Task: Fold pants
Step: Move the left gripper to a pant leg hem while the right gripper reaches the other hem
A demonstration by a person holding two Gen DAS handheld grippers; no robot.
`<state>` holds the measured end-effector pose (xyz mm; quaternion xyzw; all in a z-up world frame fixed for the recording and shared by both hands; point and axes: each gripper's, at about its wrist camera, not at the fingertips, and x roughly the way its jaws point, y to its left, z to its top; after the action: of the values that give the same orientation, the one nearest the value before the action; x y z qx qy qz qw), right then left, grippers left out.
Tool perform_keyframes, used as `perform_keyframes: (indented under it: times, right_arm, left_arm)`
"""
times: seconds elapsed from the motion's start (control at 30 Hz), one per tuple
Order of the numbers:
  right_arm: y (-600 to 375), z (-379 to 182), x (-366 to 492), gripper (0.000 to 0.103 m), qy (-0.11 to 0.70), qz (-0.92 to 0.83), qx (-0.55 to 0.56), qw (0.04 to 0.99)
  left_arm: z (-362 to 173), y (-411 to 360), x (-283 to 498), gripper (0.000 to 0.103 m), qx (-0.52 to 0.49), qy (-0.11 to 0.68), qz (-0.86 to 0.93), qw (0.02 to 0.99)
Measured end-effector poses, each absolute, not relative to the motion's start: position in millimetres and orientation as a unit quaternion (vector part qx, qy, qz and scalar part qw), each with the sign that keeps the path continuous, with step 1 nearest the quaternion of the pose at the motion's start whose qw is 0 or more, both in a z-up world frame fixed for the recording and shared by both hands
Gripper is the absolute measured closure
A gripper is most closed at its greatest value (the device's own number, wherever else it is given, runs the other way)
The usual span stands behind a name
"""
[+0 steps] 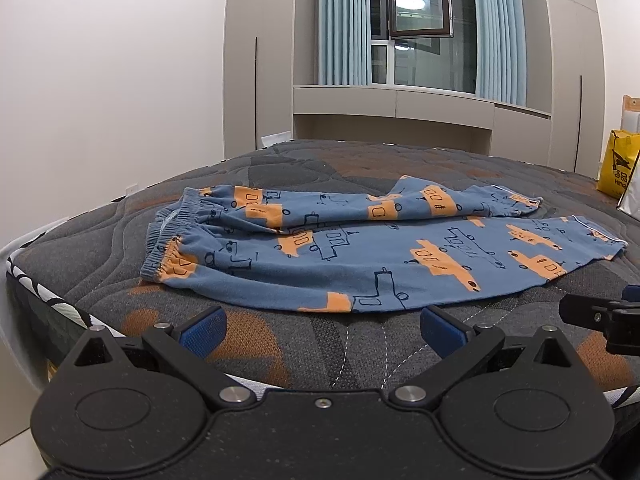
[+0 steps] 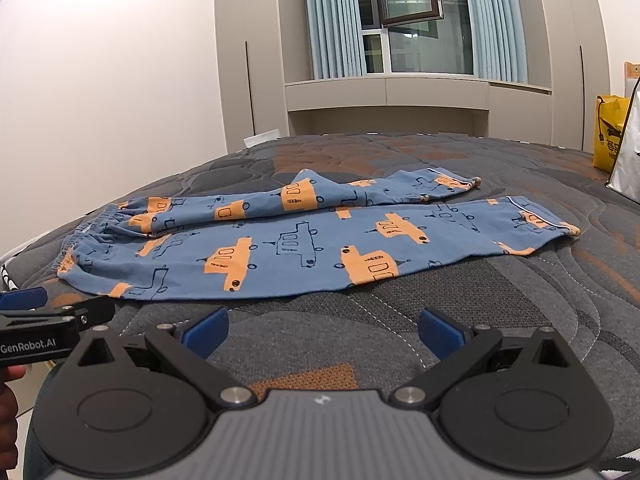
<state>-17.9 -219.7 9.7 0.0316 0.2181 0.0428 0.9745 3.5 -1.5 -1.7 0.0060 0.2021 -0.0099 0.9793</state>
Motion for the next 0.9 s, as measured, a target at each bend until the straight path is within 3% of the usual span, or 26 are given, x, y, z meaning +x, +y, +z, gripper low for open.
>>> perform_keyframes:
  times: [0.47, 0.77, 0.9]
  right_arm:
    - [-223.3, 23.1, 1.0, 0.0, 0.2, 0.045, 0.009, 0.979]
    - [-241.4, 34.6, 35.5, 0.0, 0.168, 0.096, 0.023, 0.981]
    - [-249.6, 44.9, 66.9, 0.0, 0.208, 0.169, 0.026, 0.963]
  left_arm:
    - [37.3, 16.8, 45.2, 0.0, 0.028, 0.13, -0.02, 0.991]
    - [45.6, 25.7, 110.0, 0.0, 0.066, 0.147, -0.055, 0.985]
    - [57.7, 39.5, 145.0, 0.0, 0.067, 0.16, -0.055, 0.983]
